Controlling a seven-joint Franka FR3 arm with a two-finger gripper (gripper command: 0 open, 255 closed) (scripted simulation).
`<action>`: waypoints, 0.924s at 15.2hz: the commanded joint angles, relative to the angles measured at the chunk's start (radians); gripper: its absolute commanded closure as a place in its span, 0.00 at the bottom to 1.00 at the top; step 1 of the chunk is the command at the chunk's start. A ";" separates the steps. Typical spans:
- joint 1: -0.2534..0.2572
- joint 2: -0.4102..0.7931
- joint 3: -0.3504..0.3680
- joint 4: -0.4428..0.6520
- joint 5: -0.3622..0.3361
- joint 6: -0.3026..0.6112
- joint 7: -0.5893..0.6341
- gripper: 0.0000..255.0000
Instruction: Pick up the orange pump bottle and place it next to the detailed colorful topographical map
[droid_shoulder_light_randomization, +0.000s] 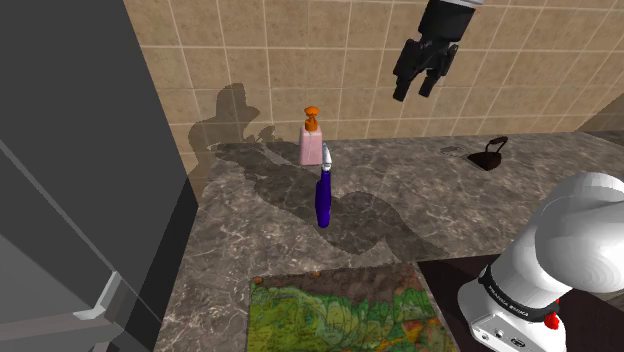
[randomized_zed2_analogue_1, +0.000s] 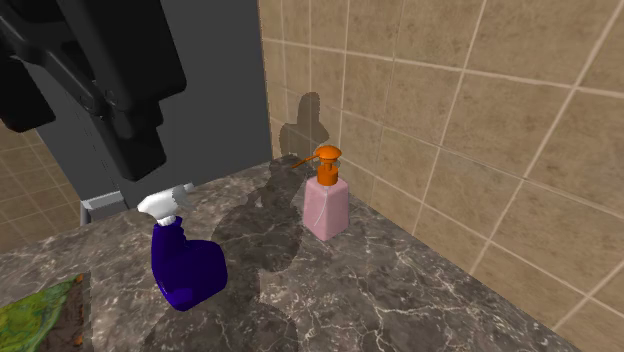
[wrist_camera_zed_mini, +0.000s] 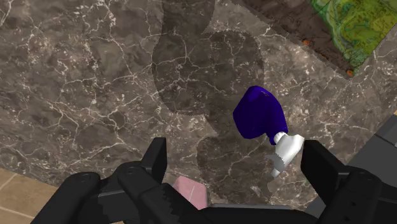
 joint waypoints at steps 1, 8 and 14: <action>0.000 0.000 0.000 0.000 0.000 0.000 0.000 0.00; -0.012 0.216 0.001 0.032 -0.014 0.208 -0.005 0.00; -0.023 0.421 -0.002 0.113 -0.026 0.354 -0.005 0.00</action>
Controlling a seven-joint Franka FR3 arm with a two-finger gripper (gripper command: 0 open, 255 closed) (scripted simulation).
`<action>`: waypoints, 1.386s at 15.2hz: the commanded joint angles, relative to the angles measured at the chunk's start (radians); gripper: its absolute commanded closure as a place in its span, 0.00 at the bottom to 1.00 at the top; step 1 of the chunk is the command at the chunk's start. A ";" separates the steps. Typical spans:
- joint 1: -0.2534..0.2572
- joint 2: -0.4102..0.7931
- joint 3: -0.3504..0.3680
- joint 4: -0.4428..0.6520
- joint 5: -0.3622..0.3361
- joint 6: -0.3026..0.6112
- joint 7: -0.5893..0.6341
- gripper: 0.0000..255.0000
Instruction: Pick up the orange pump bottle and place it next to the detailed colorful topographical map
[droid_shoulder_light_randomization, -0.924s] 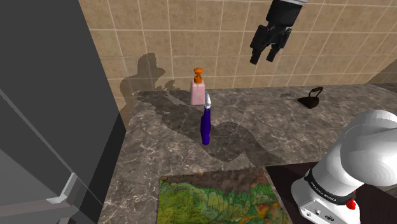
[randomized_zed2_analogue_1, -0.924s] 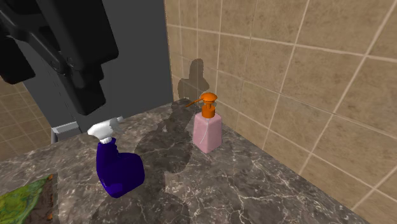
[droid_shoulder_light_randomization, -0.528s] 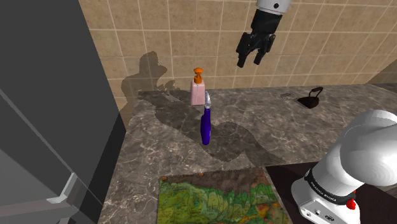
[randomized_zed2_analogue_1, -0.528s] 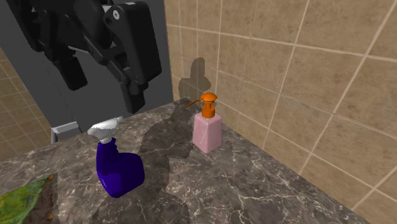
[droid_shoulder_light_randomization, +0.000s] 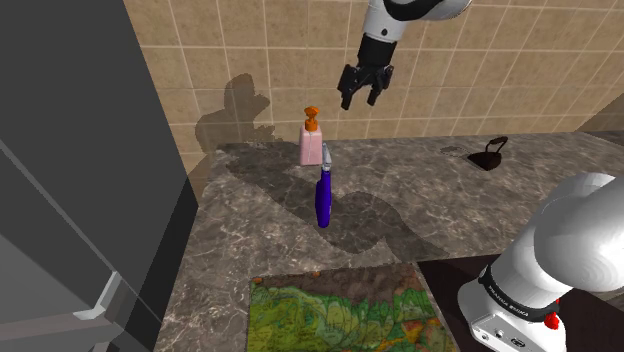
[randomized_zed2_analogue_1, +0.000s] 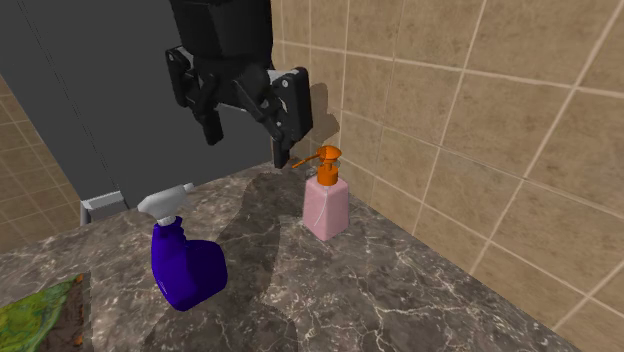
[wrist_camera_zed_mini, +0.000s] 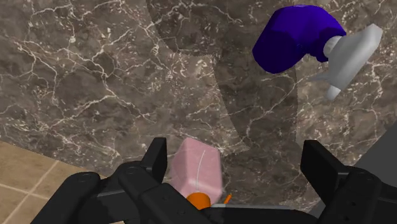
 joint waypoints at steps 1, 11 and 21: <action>-0.004 0.067 -0.003 0.028 -0.005 0.047 -0.002 0.00; -0.020 0.428 -0.015 0.283 -0.024 0.190 0.008 0.00; -0.027 0.647 -0.022 0.453 -0.028 0.257 0.013 0.00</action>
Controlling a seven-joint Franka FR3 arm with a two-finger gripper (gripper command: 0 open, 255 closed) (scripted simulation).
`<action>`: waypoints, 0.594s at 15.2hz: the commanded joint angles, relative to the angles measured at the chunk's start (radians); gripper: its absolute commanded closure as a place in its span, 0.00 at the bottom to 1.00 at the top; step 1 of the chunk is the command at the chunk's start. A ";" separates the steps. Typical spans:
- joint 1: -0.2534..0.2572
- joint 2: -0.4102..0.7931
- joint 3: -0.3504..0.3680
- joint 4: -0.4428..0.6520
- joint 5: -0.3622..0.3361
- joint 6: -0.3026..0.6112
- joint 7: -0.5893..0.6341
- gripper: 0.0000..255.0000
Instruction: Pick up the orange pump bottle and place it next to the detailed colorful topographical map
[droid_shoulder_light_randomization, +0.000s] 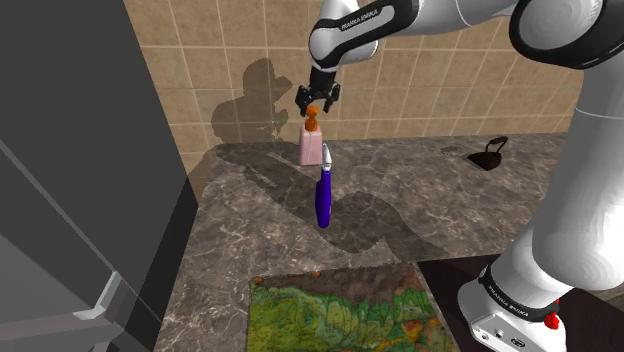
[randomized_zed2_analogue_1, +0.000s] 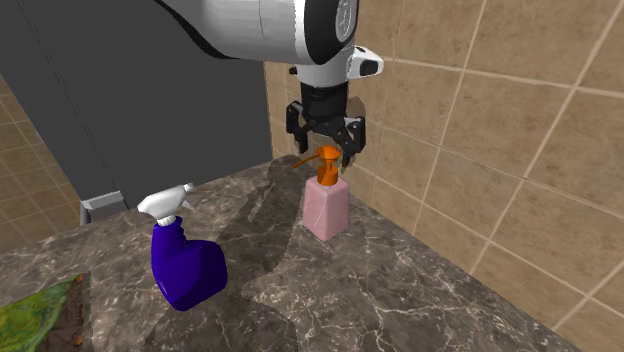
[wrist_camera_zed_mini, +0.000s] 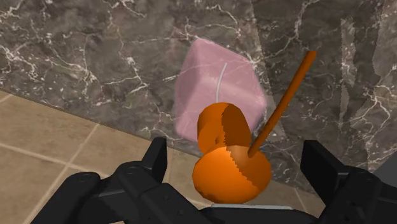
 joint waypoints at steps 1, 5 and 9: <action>0.000 0.012 0.001 -0.010 0.001 0.023 0.000 0.00; 0.000 0.033 0.001 -0.016 0.002 0.049 -0.001 0.00; 0.000 0.033 0.001 -0.016 0.002 0.049 -0.001 0.00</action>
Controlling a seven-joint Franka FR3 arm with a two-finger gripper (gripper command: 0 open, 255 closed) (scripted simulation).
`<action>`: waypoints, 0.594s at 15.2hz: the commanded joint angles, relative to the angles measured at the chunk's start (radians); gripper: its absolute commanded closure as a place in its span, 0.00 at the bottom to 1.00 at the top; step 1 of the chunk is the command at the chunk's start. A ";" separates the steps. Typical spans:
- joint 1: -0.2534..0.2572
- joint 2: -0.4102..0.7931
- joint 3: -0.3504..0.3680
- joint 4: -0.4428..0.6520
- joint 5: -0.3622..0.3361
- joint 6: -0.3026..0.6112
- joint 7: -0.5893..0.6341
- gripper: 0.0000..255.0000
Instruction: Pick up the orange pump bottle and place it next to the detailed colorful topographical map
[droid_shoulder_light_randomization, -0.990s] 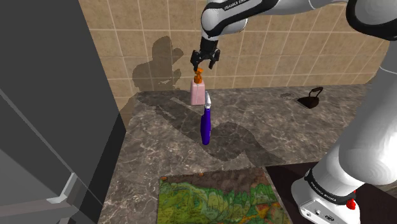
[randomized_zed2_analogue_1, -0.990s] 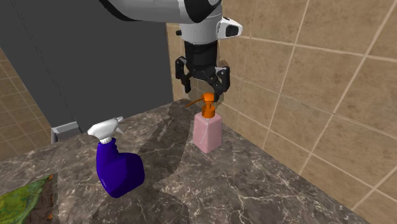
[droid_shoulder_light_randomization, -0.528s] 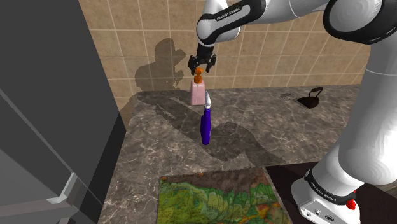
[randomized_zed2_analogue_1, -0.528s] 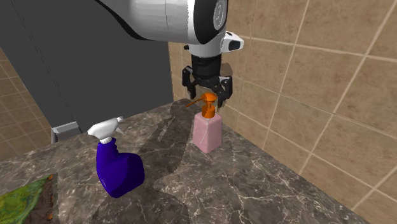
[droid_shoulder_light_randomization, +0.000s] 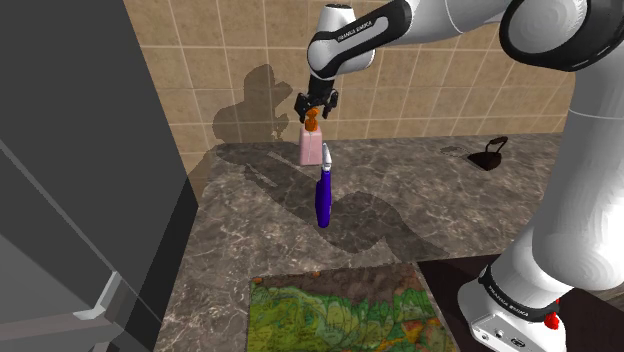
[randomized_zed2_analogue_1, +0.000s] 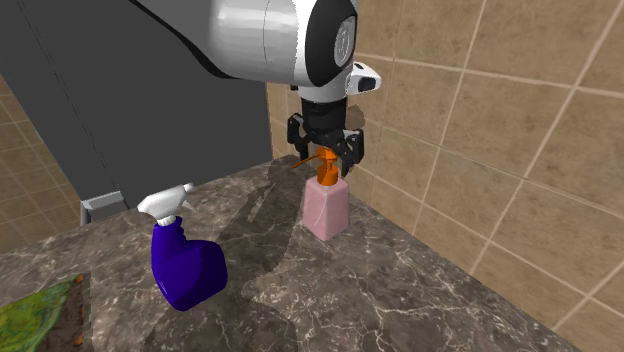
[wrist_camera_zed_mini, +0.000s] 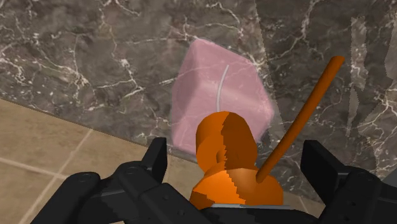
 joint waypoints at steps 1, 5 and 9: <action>0.000 0.000 0.000 0.000 0.000 0.000 0.000 0.00; 0.000 0.000 0.000 0.000 0.000 0.000 0.000 1.00; 0.000 0.000 0.000 0.000 0.000 0.000 0.000 1.00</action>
